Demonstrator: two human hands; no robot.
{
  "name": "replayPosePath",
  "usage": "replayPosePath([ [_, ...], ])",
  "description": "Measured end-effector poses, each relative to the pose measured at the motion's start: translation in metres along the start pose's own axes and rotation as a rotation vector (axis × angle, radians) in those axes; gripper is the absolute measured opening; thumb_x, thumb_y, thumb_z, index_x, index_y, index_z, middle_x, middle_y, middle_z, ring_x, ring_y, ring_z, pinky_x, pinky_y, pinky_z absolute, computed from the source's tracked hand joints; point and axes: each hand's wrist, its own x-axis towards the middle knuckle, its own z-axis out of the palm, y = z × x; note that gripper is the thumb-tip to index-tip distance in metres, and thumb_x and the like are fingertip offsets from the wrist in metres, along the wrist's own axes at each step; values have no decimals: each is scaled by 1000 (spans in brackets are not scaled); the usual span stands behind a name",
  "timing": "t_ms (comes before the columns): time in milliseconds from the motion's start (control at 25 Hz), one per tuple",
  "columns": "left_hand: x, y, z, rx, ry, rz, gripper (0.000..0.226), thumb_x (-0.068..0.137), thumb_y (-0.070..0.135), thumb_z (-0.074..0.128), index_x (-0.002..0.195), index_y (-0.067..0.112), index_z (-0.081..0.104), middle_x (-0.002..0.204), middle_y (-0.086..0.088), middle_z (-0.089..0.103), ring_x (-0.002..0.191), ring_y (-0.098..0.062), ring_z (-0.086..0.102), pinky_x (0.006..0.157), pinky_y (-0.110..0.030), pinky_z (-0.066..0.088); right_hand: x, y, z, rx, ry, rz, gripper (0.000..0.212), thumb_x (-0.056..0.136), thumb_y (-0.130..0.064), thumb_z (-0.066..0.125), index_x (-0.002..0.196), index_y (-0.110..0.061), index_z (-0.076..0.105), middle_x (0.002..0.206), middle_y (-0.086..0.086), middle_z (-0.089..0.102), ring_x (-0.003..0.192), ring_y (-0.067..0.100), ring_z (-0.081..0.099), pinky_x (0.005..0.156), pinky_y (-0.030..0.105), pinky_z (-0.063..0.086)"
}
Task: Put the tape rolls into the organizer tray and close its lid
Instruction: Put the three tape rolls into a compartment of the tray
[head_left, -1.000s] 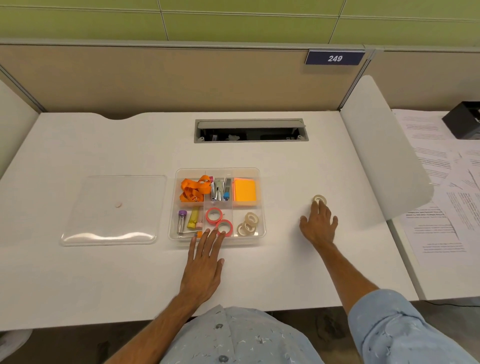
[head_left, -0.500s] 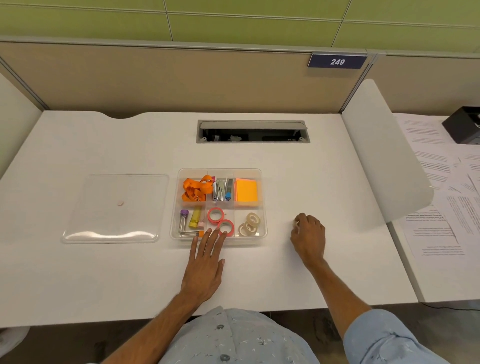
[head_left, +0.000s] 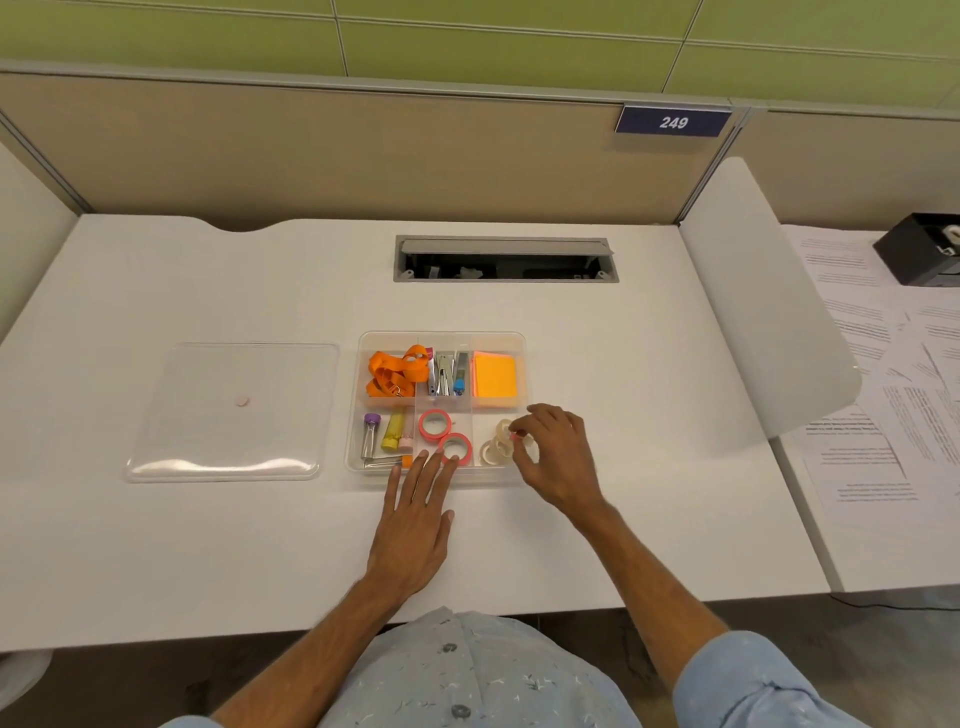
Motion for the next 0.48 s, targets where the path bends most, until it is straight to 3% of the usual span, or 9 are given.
replayPosePath([
  [280,0,0,0,-2,-8,-12,69,109,41,43,170,24,13,179,-5,16,166,-28,11,135,-59,11,-6,-8,10,-52,-7,48,25,104,-36,60,120,-24,74,128,-6,73,135,19,58,116,40,41],
  [400,1,1,0,-7,7,-12,70,109,39,46,169,23,16,178,-7,20,165,-29,15,134,-60,15,5,-3,4,-61,14,84,27,108,-27,52,123,-23,74,133,-6,73,145,20,53,122,41,35],
  [480,1,1,0,-10,7,-11,69,108,39,46,169,23,17,178,-7,21,165,-30,16,133,-61,17,15,-2,1,-116,-76,68,32,111,-29,45,129,-24,71,140,-6,70,156,19,41,129,45,27],
])
